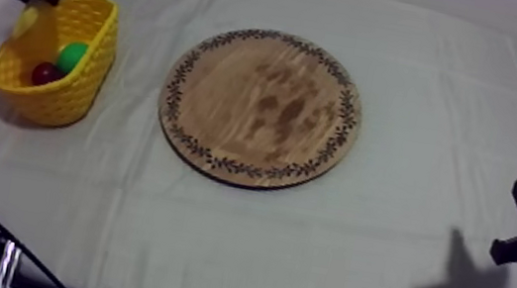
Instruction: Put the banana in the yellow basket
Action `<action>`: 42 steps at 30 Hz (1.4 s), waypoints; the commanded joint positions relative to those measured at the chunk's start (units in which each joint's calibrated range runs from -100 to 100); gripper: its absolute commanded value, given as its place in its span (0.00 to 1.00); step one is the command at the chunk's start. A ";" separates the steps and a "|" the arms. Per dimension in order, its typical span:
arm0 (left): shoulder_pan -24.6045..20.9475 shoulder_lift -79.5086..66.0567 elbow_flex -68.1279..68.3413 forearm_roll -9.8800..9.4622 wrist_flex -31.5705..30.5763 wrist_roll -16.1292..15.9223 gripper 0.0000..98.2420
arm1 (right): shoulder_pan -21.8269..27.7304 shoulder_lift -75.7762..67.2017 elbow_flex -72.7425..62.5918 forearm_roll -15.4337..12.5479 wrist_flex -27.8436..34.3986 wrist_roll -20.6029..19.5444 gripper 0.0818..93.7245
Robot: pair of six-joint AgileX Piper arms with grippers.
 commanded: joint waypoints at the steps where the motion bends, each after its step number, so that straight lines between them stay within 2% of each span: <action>1: 0.06 0.48 1.37 -0.15 -0.40 0.04 0.26 | 0.00 0.00 -0.03 0.02 0.05 0.00 0.00; 13: 0.35 2.87 6.07 -0.71 -6.51 0.12 0.24 | 0.00 0.00 -0.03 0.02 0.05 0.00 0.00; 23: 0.36 4.29 5.96 -0.93 -7.76 0.06 0.25 | 0.00 0.00 -0.03 0.02 0.05 0.00 0.00; 25: 0.36 4.41 5.94 -0.98 -7.89 0.24 0.30 | 0.00 0.00 -0.03 0.02 0.05 0.00 0.00; 29: 0.18 4.53 6.40 -1.17 -8.58 0.23 0.54 | 0.00 0.00 -0.03 0.02 0.05 0.00 0.00; 32: 0.07 4.50 6.41 -1.35 -9.38 -0.18 0.65 | 0.00 0.00 -0.03 0.02 0.05 0.00 0.00; 36: 0.01 4.54 6.02 -1.44 -9.71 -0.44 0.71 | 0.00 0.00 -0.03 0.02 0.05 0.00 0.00; 42: 0.00 4.26 6.10 -1.59 -10.09 -0.36 0.69 | 0.00 0.00 -0.03 0.02 0.05 0.00 0.00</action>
